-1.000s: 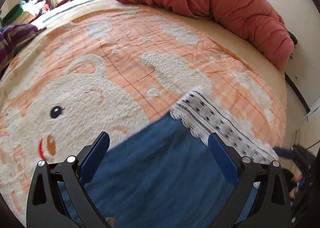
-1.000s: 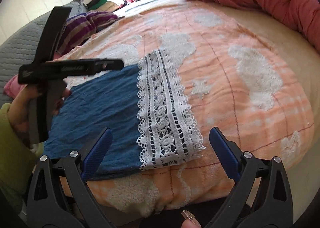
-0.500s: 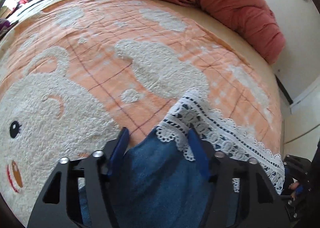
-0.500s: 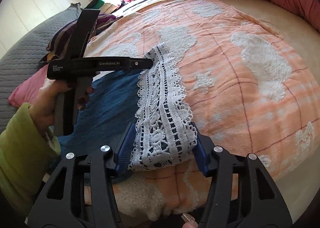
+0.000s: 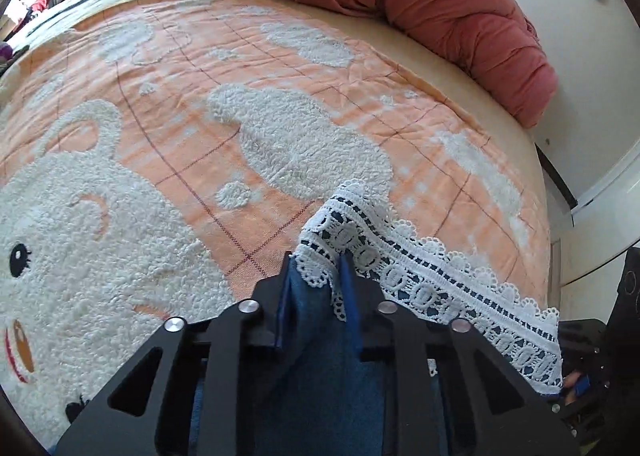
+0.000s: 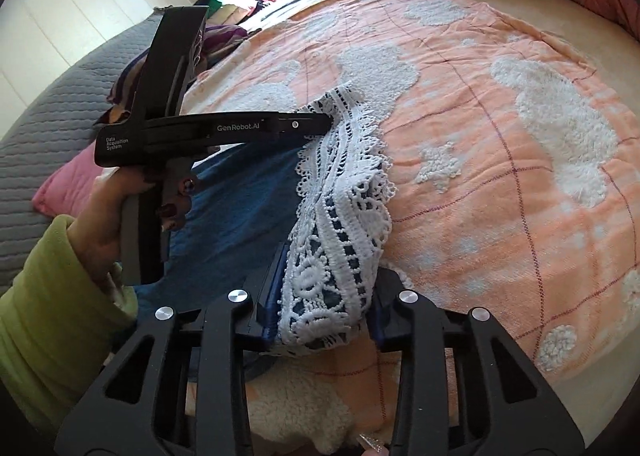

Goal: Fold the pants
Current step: 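Grasp the white lace hem with the left tool while the right tool grasps lace too, then lift the lace hem and fold it over the denim, then open both tools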

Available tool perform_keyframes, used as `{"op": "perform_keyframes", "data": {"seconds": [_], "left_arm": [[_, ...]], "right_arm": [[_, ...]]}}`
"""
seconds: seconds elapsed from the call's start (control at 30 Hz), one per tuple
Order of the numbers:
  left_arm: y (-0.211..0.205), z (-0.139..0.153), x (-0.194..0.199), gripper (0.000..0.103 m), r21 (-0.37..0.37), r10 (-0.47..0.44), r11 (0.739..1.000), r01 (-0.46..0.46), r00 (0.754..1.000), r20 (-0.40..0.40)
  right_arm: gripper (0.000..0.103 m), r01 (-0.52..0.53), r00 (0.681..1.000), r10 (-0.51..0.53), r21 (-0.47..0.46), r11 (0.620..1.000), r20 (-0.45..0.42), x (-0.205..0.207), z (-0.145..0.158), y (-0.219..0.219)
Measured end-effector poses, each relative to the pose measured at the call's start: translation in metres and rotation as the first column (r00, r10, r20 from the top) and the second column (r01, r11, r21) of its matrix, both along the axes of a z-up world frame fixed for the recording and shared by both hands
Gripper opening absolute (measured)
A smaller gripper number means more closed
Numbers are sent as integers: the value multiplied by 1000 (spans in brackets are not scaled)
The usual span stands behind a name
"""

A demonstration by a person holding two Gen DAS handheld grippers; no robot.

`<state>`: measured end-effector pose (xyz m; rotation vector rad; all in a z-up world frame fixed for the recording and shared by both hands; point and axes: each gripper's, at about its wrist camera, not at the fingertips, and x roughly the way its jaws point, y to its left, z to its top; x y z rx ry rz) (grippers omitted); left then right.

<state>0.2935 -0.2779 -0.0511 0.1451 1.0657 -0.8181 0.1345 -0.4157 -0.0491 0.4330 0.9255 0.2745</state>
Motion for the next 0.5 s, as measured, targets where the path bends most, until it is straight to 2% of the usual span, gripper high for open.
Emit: {"op": "perform_keyframes", "data": {"seconds": [0.1,0.17,0.23,0.3,0.33,0.4,0.5], "left_arm": [[12,12,0,16,-59,15,998,-15,1000,0],[23,25,-2,16,-104,29,994,-28,1000,10],[39,41,-5,16,-156,44,987,-40,999,23],[57,56,-10,16,-199,55,979,-47,998,31],[64,63,-13,16,-210,57,976,-48,998,40],[81,76,-19,16,-234,65,971,-49,996,63],[112,88,-30,16,-252,101,965,-78,992,81]], "right_arm": [[20,-19,999,17,44,999,30,-2,3,-1],[20,-66,994,58,92,994,90,-7,9,1],[20,-111,983,98,78,991,154,-12,19,11],[20,-148,969,139,28,989,205,-19,29,25],[20,-170,952,173,-34,985,251,-26,40,37],[20,-211,920,233,-101,972,317,-34,55,57],[20,-300,881,332,-146,943,337,-34,68,96]]}}
